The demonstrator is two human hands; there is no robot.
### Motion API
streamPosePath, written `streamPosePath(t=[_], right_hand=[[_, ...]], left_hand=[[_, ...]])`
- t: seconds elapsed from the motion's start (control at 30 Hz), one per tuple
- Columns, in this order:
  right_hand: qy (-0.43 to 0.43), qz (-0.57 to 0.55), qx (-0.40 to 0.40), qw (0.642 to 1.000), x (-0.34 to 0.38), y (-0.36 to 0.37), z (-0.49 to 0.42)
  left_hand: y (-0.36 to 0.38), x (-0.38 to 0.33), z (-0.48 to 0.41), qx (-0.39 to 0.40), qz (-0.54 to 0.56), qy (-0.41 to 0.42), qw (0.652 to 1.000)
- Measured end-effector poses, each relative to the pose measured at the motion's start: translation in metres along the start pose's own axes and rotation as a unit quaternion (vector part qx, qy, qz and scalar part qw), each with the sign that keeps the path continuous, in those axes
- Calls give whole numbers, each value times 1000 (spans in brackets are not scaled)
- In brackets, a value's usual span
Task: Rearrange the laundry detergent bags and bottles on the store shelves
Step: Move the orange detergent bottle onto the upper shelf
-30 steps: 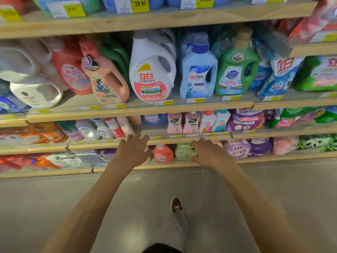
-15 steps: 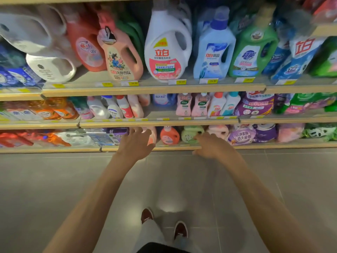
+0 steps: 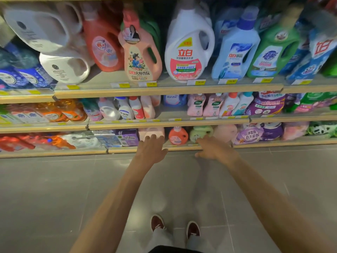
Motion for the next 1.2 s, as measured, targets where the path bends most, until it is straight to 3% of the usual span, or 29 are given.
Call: streamPosePath(t=[0.37,0.6,0.87,0.93,1.1,1.2], right_hand=[[56,-49,-27,997,20,47,-103],[50,-78,-32,995,-1,127,-232],[23,-29,-53,998,-50,240,-404],[15,-36,-80,996,-60,263,-435],[-3,-35,-182,983,-84,313,-503],[-13,-77,-247,966,-97,334,-542]], left_hand=[[75,53,-96,18,11,33,999],[191,82,-194,5,46,19,999],[331,87,-347,-23,-18,19,999],[368,88,-385,-39,14,25,999],[461,89,-468,-104,238,74,963],[491,90,-505,-163,269,75,946]])
Point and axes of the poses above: each hand's wrist, its own z-axis away from the middle knuckle, its own y-axis out of the palm, x = y × z, the point moved 1 cm from there along -z, towards the middle knuckle, and after that the axes turned 2 degrees about z, right-handed, at the moved point
